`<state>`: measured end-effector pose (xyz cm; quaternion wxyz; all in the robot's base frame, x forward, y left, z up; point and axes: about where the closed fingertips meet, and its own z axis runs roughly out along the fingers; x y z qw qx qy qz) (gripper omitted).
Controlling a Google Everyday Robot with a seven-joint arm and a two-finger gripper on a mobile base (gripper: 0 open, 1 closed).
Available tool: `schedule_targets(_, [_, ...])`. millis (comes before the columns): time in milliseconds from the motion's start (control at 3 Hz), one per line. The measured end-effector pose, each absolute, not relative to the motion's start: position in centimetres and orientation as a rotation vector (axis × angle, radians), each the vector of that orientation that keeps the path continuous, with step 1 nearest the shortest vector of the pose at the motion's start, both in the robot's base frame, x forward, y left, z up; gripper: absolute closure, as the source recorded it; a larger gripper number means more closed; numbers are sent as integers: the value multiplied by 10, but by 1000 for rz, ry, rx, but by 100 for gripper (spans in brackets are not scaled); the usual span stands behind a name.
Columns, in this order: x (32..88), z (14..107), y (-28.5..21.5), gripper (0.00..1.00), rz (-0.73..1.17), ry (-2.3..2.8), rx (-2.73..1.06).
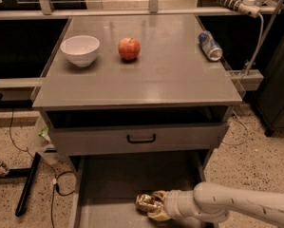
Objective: Pick orange can from middle drawer and place on counter
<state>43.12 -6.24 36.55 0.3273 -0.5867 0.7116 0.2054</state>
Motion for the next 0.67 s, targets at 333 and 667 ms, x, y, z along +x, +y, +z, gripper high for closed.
schedule_targets(333, [428,391,-64,100,530,1817,-1567])
schedule_targets(667, [425,438,-73,100,524,1740,-1591])
